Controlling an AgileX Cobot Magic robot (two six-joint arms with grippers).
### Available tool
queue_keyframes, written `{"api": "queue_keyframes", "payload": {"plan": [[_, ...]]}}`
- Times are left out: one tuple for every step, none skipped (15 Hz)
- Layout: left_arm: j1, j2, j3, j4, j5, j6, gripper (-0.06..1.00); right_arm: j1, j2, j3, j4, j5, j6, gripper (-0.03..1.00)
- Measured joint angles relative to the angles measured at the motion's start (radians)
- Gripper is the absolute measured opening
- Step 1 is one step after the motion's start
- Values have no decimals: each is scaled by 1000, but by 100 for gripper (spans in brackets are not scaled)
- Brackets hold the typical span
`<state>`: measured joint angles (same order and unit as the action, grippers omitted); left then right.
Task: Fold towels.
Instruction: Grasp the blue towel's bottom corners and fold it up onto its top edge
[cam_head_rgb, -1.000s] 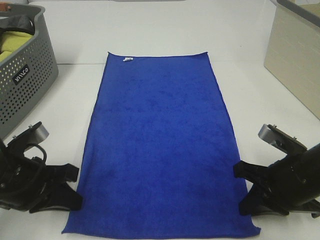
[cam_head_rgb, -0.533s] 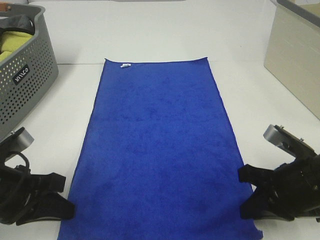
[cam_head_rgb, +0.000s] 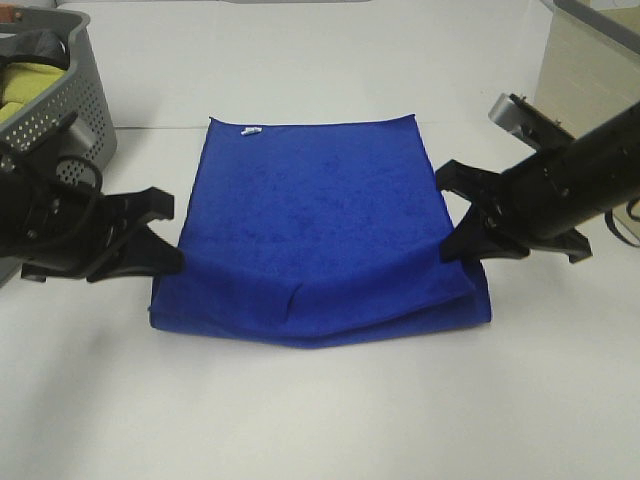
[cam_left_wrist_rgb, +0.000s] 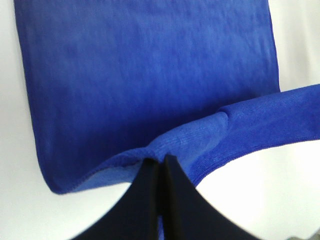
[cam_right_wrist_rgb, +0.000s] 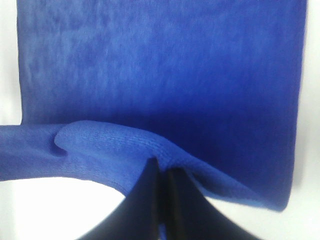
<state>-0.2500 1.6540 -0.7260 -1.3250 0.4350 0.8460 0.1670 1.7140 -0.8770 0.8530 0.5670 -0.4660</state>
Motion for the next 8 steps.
{"api": "queue_keyframes", "payload": {"plan": [[0, 29, -56, 21, -24, -11, 0, 0, 42, -87, -71, 6, 61, 0], [0, 60, -119, 35, -45, -16, 0, 0, 82, -167, -135, 14, 114, 0], [0, 122, -207, 49, -65, -16, 0, 0, 156, -307, -195, 44, 159, 0], [1, 163, -258, 55, -77, -17, 0, 0, 203, -391, -220, 63, 170, 0], [12, 211, -306, 59, -77, -28, 0, 0, 251, -474, -229, 79, 181, 0], [33, 252, -360, 59, -77, -39, 0, 0, 304, -563, -231, 90, 184, 0], [60, 290, -417, 60, -77, -42, 0, -3, 359, -650, -231, 103, 185, 0], [85, 328, -474, 60, -73, -43, 0, -10, 408, -727, -233, 119, 185, 0]]}}
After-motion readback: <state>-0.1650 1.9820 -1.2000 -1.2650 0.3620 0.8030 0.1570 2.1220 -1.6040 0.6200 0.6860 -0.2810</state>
